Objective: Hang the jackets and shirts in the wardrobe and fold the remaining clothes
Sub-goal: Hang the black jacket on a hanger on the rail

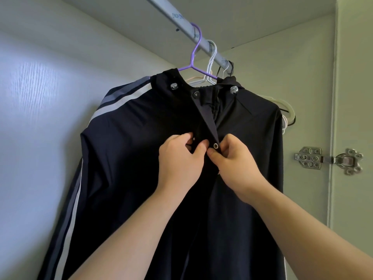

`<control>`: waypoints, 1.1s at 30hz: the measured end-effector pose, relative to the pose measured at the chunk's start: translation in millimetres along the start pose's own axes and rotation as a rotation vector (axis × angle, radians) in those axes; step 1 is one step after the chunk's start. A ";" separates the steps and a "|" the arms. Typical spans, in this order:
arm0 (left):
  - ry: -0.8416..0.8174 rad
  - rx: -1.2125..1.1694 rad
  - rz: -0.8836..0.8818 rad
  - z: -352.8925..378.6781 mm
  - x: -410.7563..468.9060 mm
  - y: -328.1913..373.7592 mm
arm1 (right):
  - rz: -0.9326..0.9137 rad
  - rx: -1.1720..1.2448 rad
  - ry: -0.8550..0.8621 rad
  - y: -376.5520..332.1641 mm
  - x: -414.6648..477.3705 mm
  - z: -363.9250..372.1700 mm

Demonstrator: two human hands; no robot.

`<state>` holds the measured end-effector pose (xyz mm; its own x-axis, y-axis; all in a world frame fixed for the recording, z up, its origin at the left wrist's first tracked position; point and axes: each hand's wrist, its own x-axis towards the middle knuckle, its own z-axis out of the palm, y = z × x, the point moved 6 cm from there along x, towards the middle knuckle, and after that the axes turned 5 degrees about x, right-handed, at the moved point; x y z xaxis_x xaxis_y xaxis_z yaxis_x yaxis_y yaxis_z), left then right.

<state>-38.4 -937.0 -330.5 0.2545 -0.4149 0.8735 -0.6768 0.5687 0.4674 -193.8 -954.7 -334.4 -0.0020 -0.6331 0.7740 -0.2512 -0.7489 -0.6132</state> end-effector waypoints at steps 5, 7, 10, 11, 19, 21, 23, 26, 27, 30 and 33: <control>-0.021 -0.228 -0.165 2.9 8.6 -8.3 | -0.006 -0.040 0.003 0.0 3.5 6.1; -0.048 -0.282 -0.222 6.2 13.3 -11.5 | -0.001 -0.083 0.030 -0.9 3.4 8.4; -0.040 -0.240 -0.205 5.1 15.3 -11.2 | -0.018 -0.103 0.068 -4.7 1.0 8.0; -0.031 -0.204 -0.184 3.0 14.1 -10.2 | -0.020 -0.101 0.068 -6.2 -0.4 8.2; 0.072 -0.215 -0.120 -15.3 12.2 -17.6 | -0.079 -0.096 0.007 -22.9 -12.2 14.1; 0.061 -0.276 -0.094 -15.3 8.5 -22.0 | -0.097 -0.093 0.029 -27.1 -14.1 11.2; 0.036 -0.327 -0.065 -13.8 2.8 -27.8 | -0.095 -0.084 0.048 -29.1 -15.1 9.6; 0.001 -0.416 -0.050 -13.5 -1.4 -33.9 | -0.035 0.010 0.042 -28.2 -16.3 11.9; -0.008 -0.428 -0.049 -13.9 -1.0 -33.9 | -0.016 0.029 0.041 -28.2 -16.4 12.9; -0.028 -0.417 -0.042 -15.1 2.6 -30.2 | 0.026 0.059 0.071 -27.7 -14.8 14.6; -0.020 -0.378 -0.017 -17.3 4.6 -24.7 | 0.100 0.199 0.129 -20.8 -13.5 17.4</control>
<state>-8.6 -940.6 -335.7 0.2472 -0.4380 0.8643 -0.3689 0.7823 0.5019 -171.7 -933.9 -334.8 -0.1437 -0.6852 0.7140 -0.0485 -0.7158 -0.6966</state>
